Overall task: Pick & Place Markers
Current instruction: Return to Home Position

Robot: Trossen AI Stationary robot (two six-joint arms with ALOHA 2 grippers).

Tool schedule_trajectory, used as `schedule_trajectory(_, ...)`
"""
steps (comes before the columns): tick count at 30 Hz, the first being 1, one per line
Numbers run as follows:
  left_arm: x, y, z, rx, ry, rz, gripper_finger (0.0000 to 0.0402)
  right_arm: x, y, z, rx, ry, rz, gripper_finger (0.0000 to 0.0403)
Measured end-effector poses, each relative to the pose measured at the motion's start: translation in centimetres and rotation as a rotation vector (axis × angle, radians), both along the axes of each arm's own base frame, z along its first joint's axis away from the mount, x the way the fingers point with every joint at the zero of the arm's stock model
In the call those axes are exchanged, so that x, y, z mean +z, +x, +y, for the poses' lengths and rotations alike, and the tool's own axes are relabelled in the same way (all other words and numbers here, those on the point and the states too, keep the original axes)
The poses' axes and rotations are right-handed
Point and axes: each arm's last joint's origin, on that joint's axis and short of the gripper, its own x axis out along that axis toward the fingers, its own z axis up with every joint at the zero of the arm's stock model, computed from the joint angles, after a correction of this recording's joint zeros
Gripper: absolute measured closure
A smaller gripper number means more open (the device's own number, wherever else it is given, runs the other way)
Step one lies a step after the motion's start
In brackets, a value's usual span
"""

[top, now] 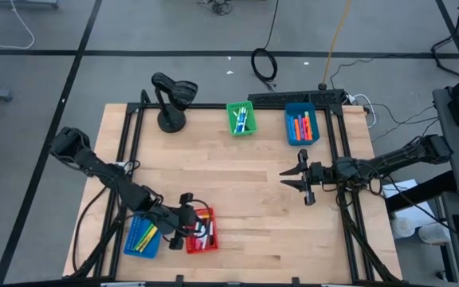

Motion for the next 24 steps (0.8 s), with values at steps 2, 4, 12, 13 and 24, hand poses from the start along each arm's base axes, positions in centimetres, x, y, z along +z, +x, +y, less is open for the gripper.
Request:
schedule_trajectory(2,0.0,0.0,0.0,0.000,-0.002,-0.003,0.0243,0.0,0.0,0.0,0.002,0.005,0.001,0.0307)
schedule_trajectory(4,0.0,0.0,0.0,-0.002,0.001,-0.004,0.0243,0.0,0.0,0.0,0.005,0.007,0.004,0.0307)
schedule_trajectory(12,0.1,0.1,0.2,-0.019,0.026,-0.014,0.0243,0.0,0.0,0.0,0.005,0.001,0.003,0.0307)
schedule_trajectory(13,0.3,0.1,0.3,-0.025,0.034,-0.026,0.0243,0.0,0.0,0.0,0.006,0.001,0.003,0.0307)
schedule_trajectory(24,6.1,-4.7,3.7,-0.185,0.217,-0.123,0.0243,-0.1,0.0,0.0,0.002,-0.068,0.010,0.0307)
